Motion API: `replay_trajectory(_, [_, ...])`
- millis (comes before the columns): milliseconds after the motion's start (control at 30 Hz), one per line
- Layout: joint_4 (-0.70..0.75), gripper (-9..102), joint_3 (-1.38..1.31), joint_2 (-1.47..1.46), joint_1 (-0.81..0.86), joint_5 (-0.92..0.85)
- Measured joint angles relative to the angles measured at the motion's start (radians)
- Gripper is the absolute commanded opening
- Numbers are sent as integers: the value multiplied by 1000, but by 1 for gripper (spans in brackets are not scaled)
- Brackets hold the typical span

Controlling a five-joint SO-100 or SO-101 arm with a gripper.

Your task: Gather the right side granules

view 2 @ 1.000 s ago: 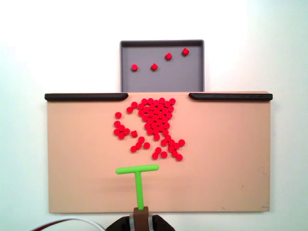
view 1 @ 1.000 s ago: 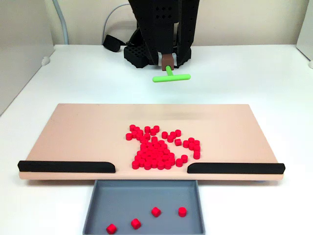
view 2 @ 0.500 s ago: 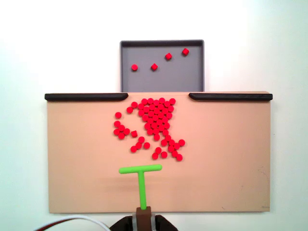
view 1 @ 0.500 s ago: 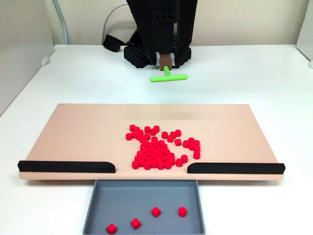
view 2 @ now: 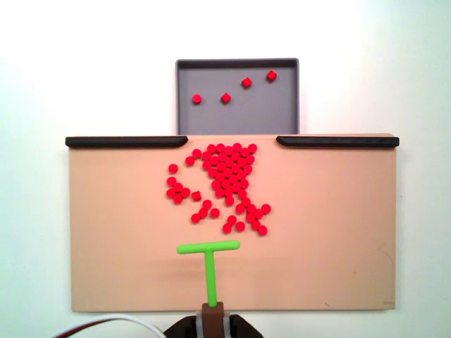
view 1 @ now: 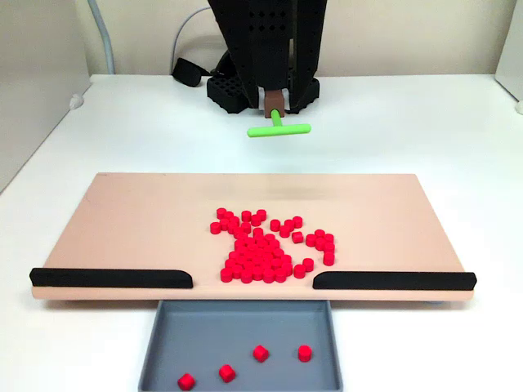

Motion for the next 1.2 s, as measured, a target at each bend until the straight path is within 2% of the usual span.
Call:
replay_trajectory(433, [0, 0, 0, -9, 14, -135])
replay_trajectory(600, [0, 0, 0, -9, 74, -272])
replay_trajectory(833, [0, 0, 0, -41, 213, -623])
replay_trajectory(1200, [-9, 0, 0, -115, 462, -1368])
